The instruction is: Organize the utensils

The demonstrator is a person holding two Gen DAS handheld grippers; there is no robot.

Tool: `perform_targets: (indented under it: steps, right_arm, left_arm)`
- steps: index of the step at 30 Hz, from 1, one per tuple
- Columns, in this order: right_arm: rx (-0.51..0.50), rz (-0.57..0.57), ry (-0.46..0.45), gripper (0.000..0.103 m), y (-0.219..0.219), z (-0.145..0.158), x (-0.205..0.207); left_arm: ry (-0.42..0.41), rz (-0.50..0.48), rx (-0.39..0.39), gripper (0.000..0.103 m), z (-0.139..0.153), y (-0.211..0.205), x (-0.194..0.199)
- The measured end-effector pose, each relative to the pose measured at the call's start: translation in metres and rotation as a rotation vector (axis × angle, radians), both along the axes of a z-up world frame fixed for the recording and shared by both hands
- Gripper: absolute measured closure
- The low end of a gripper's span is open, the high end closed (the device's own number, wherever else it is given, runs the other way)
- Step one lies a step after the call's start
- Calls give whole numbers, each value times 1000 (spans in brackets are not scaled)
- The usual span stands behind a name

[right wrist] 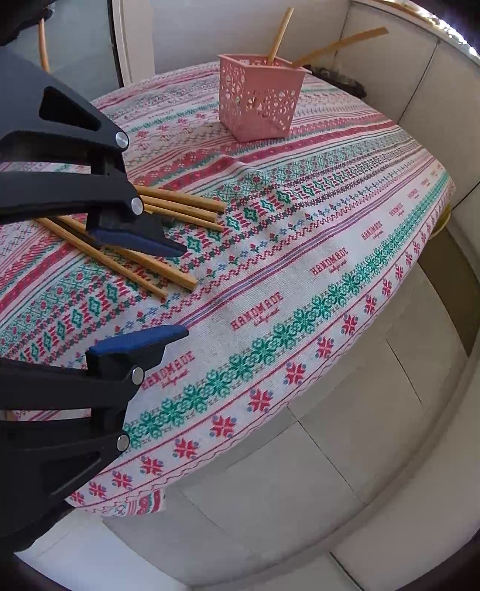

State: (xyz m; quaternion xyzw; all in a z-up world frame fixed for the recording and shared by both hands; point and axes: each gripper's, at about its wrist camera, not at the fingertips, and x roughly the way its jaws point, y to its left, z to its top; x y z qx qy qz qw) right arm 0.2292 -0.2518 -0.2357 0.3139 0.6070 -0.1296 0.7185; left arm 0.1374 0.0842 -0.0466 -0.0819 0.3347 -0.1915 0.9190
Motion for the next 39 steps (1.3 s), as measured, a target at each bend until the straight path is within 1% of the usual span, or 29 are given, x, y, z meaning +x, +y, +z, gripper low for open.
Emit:
perform_targets:
  steps: [1, 3, 4, 6, 8, 10, 12, 15, 16, 18, 22, 26, 29, 32, 34, 39]
  right_arm:
    - [-17, 2, 20, 70, 4, -4, 5]
    - [-17, 10, 62, 73, 12, -16, 15]
    - [-49, 11, 59, 73, 17, -16, 18]
    - [-100, 45, 57, 78, 33, -16, 27]
    - [-156, 77, 47, 88, 47, -16, 33]
    - [-199, 81, 26, 89, 56, -15, 36]
    - [-197, 77, -6, 90, 60, -14, 35]
    - [-133, 69, -55, 91, 59, -9, 26]
    - [-133, 70, -82, 91, 57, -2, 19]
    - [-130, 81, -171, 91, 55, 20, 4]
    - [-148, 122, -377, 91, 56, 72, -40]
    - [-211, 195, -596, 92, 70, 125, -68]
    - [-241, 252, -715, 93, 76, 162, -91]
    - [-264, 300, -794, 95, 82, 188, -108]
    - [-277, 324, -827, 95, 83, 200, -116]
    - [-269, 347, -863, 95, 77, 221, -123]
  left_arm:
    - [-8, -3, -8, 99, 3, 3, -1]
    - [-19, -10, -26, 99, 6, 7, -3]
    - [-21, -13, -29, 99, 6, 9, -3]
    - [-19, -15, -36, 99, 6, 13, -3]
    - [-10, -10, -46, 99, 5, 17, -1]
    - [-2, -4, -52, 99, 3, 21, -1]
    - [1, 3, -58, 99, 3, 24, -1]
    - [4, 10, -70, 99, 3, 27, -2]
    - [1, 12, -71, 99, 5, 28, -3]
    - [-12, 16, -79, 99, 8, 28, -6]
    - [-46, 19, -77, 99, 18, 21, -16]
    - [-69, 17, -56, 99, 26, 9, -23]
    - [-76, 15, -40, 99, 32, -1, -25]
    - [-83, 12, -13, 99, 39, -10, -26]
    - [-90, 15, 3, 99, 45, -15, -26]
    - [-96, 24, 40, 99, 54, -24, -21]
